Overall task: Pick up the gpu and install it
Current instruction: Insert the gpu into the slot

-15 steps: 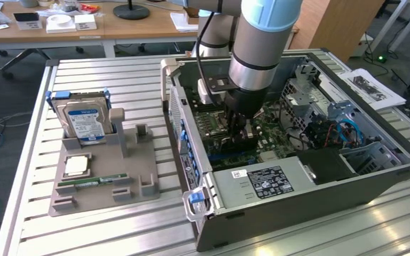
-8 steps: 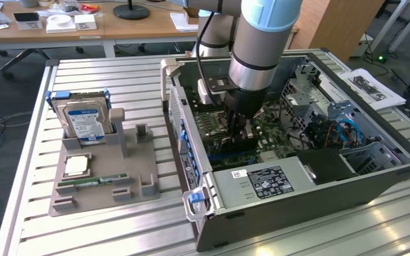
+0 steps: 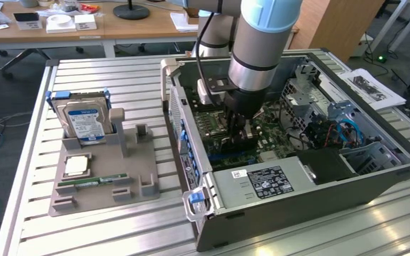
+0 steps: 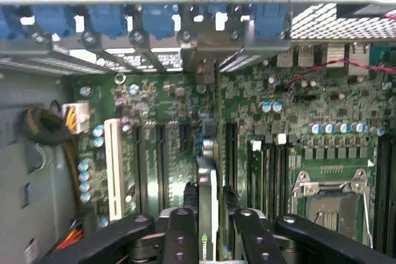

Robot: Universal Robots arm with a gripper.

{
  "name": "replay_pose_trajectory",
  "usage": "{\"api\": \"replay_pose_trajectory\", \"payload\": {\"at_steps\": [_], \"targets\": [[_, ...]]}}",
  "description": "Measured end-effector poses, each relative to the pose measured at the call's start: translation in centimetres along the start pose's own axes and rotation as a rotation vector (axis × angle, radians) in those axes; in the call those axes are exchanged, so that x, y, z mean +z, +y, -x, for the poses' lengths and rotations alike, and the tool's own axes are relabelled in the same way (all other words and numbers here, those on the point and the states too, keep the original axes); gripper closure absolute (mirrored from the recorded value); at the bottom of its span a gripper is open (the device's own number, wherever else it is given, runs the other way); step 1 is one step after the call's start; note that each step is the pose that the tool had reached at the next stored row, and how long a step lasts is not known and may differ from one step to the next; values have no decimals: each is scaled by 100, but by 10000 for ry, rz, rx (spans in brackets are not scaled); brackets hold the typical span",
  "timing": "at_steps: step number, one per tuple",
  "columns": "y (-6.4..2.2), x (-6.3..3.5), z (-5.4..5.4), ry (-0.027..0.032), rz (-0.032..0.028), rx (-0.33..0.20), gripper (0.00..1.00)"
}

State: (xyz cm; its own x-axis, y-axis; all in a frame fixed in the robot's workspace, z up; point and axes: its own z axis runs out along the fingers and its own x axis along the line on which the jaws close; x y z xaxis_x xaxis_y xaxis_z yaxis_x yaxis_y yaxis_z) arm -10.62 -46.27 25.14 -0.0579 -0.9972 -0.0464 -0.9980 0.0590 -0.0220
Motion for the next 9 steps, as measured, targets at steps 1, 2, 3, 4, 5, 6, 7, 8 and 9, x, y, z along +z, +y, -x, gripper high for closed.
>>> {"api": "replay_pose_trajectory", "payload": {"at_steps": [1, 2, 3, 4, 5, 6, 7, 8, 9], "targets": [[-1, -1, -1, 7, -3, -1, 73], [-1, -5, -1, 15, 1, -1, 67], [-1, -6, -2, 18, 2, -3, 67], [-2, -7, -2, 19, 2, -5, 60], [-2, -9, -2, 20, 3, -4, 60], [-2, -17, -2, 22, 4, -4, 60], [-2, -31, -1, 21, 3, -4, 60], [-3, -52, 0, 21, 3, -4, 60], [-3, -79, 2, 20, 3, -4, 60]]}}
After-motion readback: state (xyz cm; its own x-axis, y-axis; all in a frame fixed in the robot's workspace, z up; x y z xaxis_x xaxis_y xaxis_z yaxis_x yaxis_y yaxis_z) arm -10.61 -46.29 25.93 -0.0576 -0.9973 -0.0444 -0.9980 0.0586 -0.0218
